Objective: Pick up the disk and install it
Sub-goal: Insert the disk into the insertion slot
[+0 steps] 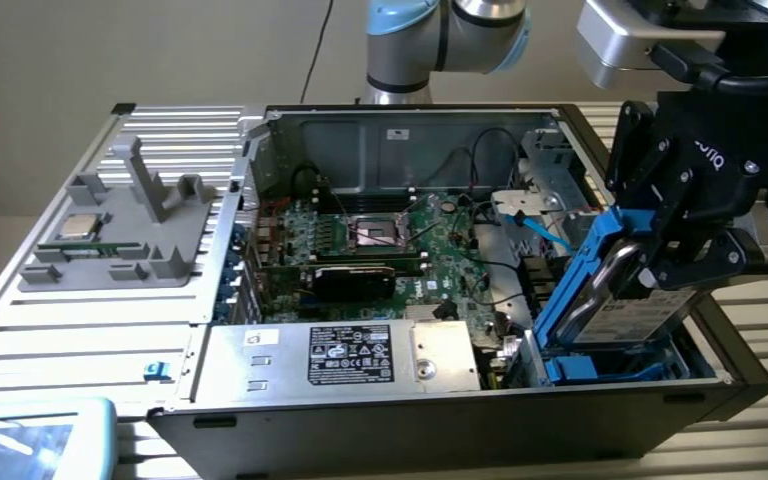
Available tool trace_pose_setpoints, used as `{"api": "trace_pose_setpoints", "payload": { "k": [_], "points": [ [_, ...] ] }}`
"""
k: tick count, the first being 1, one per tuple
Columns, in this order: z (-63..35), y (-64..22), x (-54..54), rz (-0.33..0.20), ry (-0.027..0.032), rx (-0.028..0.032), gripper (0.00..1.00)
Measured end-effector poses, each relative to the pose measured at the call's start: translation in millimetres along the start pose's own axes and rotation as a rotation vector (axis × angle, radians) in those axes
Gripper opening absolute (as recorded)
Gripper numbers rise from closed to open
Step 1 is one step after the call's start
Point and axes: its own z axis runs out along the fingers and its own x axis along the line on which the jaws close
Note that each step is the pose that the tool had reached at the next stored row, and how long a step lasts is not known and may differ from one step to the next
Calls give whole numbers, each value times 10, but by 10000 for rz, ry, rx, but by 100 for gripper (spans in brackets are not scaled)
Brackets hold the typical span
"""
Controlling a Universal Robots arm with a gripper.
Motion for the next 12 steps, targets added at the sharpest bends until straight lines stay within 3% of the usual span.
{"api": "trace_pose_setpoints", "payload": {
  "k": [12],
  "points": [
    [7, -2, 30, -1, -3, 0, 37]
  ]
}}
